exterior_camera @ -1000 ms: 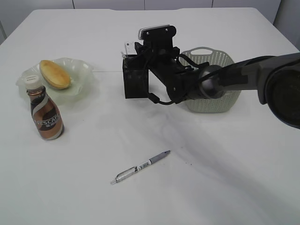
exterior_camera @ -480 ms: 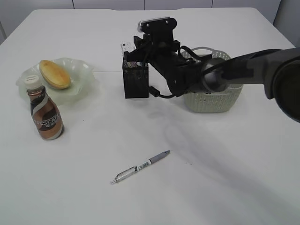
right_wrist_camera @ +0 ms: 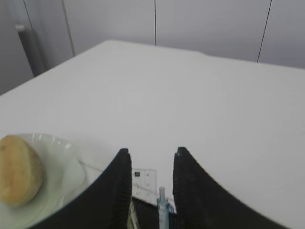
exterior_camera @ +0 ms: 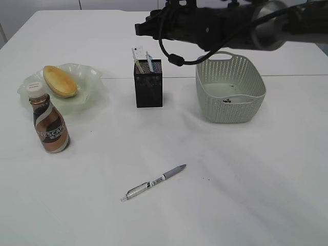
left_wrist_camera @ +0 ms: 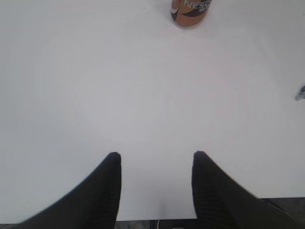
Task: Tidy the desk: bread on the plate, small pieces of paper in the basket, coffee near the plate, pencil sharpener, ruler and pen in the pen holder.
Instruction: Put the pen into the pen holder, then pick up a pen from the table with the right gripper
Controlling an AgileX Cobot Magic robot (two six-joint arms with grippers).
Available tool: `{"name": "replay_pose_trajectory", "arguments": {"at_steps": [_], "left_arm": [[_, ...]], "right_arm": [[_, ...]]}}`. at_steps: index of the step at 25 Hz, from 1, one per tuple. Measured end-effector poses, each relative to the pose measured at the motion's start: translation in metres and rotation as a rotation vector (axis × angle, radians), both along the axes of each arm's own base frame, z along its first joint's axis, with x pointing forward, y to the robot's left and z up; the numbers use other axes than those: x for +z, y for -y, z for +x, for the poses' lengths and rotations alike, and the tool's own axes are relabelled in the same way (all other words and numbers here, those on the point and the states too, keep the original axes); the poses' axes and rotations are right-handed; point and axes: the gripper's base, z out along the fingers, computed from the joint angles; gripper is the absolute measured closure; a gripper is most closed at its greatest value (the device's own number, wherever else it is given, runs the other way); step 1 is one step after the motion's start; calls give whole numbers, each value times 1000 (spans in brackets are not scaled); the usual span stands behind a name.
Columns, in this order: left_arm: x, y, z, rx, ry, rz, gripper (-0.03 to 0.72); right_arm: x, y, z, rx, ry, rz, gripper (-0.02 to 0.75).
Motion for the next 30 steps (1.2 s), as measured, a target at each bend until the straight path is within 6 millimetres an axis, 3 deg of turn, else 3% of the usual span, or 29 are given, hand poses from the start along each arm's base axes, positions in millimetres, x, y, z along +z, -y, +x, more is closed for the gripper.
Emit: {"name": "replay_pose_trajectory", "arguments": {"at_steps": [7, 13, 18, 25, 30], "left_arm": [[-1, 0, -1, 1, -11, 1, 328], [-4, 1, -6, 0, -82, -18, 328], [-5, 2, -8, 0, -103, -22, 328], [-4, 0, -6, 3, -78, -3, 328], [-5, 2, -9, 1, -110, -21, 328]], "right_arm": [[41, 7, -38, 65, -271, -109, 511], [60, 0, -74, 142, -482, -117, 511], [65, 5, -98, 193, -667, -180, 511], [60, 10, -113, 227, -828, -258, 511], [70, 5, -128, 317, -970, -207, 510]]}}
